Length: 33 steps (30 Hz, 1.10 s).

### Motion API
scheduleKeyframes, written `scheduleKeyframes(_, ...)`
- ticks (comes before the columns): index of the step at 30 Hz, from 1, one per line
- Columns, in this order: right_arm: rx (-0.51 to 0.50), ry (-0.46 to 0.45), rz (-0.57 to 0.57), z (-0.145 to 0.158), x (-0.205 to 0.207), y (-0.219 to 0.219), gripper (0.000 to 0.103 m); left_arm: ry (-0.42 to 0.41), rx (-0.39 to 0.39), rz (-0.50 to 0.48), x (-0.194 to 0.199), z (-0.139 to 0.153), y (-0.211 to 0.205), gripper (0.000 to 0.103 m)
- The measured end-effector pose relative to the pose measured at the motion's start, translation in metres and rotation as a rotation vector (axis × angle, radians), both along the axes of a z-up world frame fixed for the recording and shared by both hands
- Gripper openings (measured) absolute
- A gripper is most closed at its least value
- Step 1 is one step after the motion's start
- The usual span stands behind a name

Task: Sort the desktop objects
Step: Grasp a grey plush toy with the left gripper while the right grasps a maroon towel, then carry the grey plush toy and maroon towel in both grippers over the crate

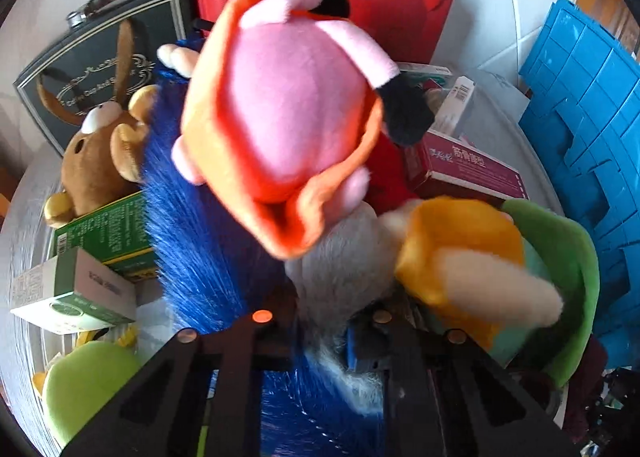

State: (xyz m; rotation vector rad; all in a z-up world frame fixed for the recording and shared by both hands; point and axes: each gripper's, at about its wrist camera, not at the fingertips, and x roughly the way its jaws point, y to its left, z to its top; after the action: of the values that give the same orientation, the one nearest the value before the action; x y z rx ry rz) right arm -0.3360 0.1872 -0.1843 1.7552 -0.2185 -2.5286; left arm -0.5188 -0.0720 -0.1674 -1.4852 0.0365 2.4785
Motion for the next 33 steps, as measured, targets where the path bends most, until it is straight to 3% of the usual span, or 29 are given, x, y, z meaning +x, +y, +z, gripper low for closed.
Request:
scheduleKeyframes(3, -0.011, 0.002, 0.001, -0.001, 0.002, 0.002, 0.03, 0.047, 0.016, 0.009, 0.013, 0.014, -0.004, 0.011)
scheduleKeyframes(5, -0.023, 0.034, 0.023, 0.007, 0.007, -0.001, 0.011, 0.095, 0.015, 0.018, 0.026, 0.03, -0.008, 0.01)
scheduleKeyframes(15, 0.028, 0.3, 0.092, 0.101, 0.021, -0.024, 0.011, 0.313, 0.001, 0.142, 0.089, 0.109, -0.062, 0.01)
scheduleKeyframes(22, 0.057, 0.451, 0.119, 0.163, 0.029, -0.033, 0.011, 0.437, -0.018, 0.166, 0.134, 0.159, -0.097, 0.01)
scheduleKeyframes(33, 0.085, 0.659, 0.14, 0.254, 0.06, -0.03, 0.011, 0.553, -0.03, 0.164, 0.192, 0.221, -0.092, 0.01)
